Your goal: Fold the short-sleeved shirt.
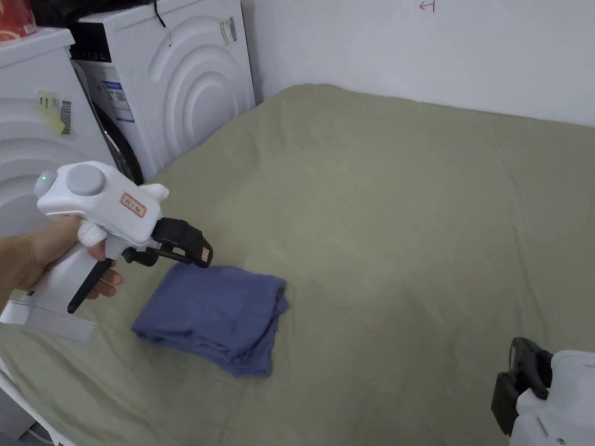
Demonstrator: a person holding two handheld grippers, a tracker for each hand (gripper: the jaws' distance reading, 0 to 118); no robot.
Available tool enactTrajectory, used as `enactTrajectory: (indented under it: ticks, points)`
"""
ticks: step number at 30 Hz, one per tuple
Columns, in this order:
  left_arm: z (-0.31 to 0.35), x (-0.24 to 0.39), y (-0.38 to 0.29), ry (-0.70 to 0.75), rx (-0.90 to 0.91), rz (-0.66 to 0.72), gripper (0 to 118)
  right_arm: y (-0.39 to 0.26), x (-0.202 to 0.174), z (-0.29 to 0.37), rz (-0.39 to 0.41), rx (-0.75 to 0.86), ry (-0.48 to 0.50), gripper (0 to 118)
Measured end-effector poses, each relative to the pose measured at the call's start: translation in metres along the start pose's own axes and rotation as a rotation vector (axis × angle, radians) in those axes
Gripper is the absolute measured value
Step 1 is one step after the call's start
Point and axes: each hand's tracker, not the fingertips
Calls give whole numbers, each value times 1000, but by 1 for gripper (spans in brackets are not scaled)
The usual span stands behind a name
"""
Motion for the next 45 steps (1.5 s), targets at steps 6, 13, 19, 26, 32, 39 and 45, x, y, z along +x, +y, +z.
enactTrajectory:
  ticks: [6, 13, 19, 26, 32, 39, 45]
  points:
    - [27, 43, -15, -33, 98, -36, 109, 18, 41, 37, -27, 38, -18, 0]
    - [60, 241, -77, -163, 308, -70, 0, 42, 122, 110, -45, 100, -48, 0]
    - [59, 430, -159, -76, 562, -213, 0, 56, 196, 172, 2, 133, -145, 0]
    - [78, 549, -235, -148, 825, -216, 0, 51, 254, 224, -35, 182, -254, 0]
    - [92, 574, -258, -84, 875, -232, 0, 44, 277, 249, -96, 221, -324, 0]
    - [98, 574, -278, -53, 885, -247, 1, 44, 275, 259, -98, 237, -334, 0]
    - [107, 576, -277, -38, 894, -266, 3, 45, 266, 260, -83, 244, -325, 0]
